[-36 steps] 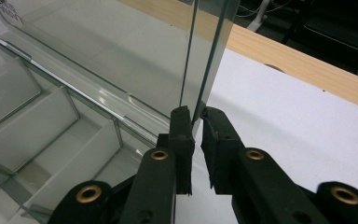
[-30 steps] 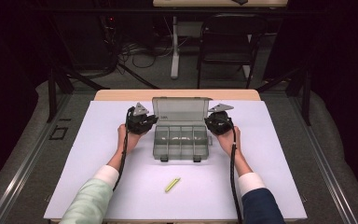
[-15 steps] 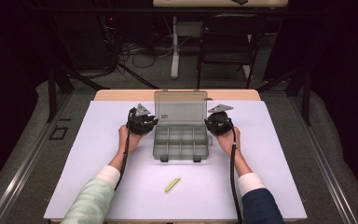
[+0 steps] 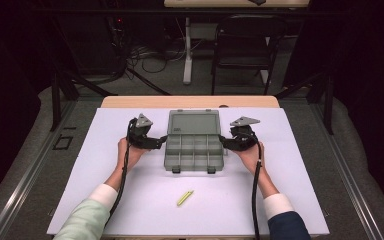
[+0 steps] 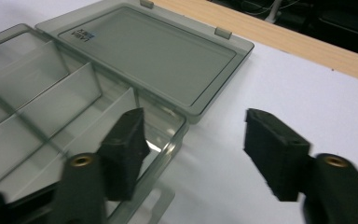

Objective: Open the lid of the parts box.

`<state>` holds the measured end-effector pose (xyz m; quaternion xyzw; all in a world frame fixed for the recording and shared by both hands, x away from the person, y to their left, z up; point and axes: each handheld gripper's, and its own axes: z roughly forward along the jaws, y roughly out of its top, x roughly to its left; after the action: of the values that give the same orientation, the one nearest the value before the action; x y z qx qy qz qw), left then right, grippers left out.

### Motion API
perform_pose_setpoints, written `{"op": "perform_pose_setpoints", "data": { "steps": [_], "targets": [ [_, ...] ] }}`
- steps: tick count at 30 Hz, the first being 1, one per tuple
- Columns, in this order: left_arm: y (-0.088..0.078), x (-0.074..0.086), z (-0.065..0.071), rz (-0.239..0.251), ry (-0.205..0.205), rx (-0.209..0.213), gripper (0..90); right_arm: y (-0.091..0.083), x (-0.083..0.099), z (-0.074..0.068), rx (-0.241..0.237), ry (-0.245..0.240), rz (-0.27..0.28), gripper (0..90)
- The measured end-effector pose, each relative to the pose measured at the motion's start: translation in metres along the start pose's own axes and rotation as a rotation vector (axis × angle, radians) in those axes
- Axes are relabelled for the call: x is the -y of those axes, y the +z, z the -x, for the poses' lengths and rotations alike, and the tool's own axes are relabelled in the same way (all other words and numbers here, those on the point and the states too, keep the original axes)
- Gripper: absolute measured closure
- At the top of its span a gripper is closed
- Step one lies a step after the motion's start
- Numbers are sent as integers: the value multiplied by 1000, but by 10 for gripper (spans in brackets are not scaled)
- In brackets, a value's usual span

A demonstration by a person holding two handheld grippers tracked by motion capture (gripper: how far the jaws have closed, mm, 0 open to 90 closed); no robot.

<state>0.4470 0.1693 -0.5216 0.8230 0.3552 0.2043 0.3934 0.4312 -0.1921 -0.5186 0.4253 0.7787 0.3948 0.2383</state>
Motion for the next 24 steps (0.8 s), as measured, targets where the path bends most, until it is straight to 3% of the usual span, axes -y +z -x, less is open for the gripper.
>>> {"op": "perform_pose_setpoints", "data": {
  "steps": [6,11,24],
  "targets": [
    [-18,10,13,-50,60,-10,95,-17,11,-1,-21,7,13,190],
    [-31,22,22,-85,92,-20,77,-28,19,-3,-30,-8,13,138],
    [-56,50,39,-133,64,-43,29,-44,36,-17,-72,-34,3,25]
  ]
}}
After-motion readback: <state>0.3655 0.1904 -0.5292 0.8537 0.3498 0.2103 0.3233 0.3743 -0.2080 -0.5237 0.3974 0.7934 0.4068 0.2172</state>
